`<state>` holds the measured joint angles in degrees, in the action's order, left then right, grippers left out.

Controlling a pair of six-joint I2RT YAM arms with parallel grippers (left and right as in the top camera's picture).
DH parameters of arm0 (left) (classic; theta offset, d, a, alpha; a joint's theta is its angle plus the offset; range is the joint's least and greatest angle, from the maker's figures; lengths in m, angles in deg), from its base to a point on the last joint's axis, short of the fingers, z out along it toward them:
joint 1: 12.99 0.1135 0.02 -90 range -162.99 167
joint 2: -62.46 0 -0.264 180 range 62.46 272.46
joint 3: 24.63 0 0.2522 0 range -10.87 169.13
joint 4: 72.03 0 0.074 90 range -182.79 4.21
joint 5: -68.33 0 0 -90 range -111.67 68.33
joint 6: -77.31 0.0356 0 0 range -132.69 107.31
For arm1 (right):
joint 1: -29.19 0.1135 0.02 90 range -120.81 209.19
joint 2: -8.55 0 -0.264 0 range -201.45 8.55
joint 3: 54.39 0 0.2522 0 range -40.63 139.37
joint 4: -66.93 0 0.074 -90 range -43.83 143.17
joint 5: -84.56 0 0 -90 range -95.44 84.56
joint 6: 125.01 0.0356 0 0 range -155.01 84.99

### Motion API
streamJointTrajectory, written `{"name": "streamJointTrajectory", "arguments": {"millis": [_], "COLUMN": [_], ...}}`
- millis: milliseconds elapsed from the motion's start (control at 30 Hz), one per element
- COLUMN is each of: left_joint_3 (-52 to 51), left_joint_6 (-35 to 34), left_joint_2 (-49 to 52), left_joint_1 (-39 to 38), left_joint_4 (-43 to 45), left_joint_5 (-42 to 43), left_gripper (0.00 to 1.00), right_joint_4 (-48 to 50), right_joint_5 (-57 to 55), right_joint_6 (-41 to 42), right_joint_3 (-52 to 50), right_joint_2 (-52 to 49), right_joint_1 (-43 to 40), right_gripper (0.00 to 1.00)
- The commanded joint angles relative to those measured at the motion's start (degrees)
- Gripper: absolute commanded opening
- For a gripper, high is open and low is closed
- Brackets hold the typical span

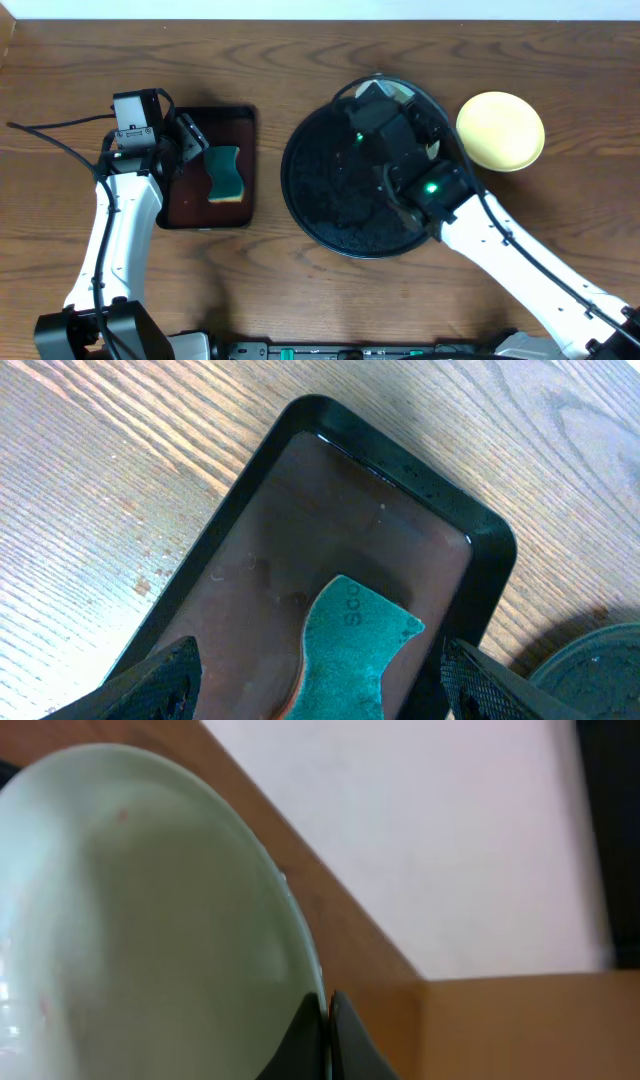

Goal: Clean dirty plates on tray and stack at the side
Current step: 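Lift the green plate with the right gripper and carry it to the stack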

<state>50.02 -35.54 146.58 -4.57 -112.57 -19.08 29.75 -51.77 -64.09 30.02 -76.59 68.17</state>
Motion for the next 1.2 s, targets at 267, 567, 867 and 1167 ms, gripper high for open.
{"name": "streamJointTrajectory", "arguments": {"millis": [267, 567, 867, 1167], "left_joint_3": [1.22, 1.22, 1.22, 1.22], "left_joint_6": [-0.11, -0.11, -0.11, -0.11], "left_joint_2": [0.00, 0.00, 0.00, 0.00], "left_joint_1": [0.20, 0.20, 0.20, 0.20], "left_joint_4": [-0.11, -0.11, -0.11, -0.11], "left_joint_5": [-0.72, -0.72, -0.72, -0.72], "left_gripper": [0.78, 0.78, 0.78, 0.78], "right_joint_4": [-4.26, 15.67, -0.68, -6.73], "right_joint_5": [-2.29, -18.29, 5.53, 33.27], "right_joint_6": [1.29, 4.70, 26.51, 41.77], "right_joint_3": [0.81, 0.81, 0.81, 0.81], "right_joint_2": [-0.70, -0.68, -0.68, -0.70], "right_joint_1": [-1.20, -4.98, -17.79, -41.27], "right_gripper": [0.01, 0.01, 0.01, 0.01]}}
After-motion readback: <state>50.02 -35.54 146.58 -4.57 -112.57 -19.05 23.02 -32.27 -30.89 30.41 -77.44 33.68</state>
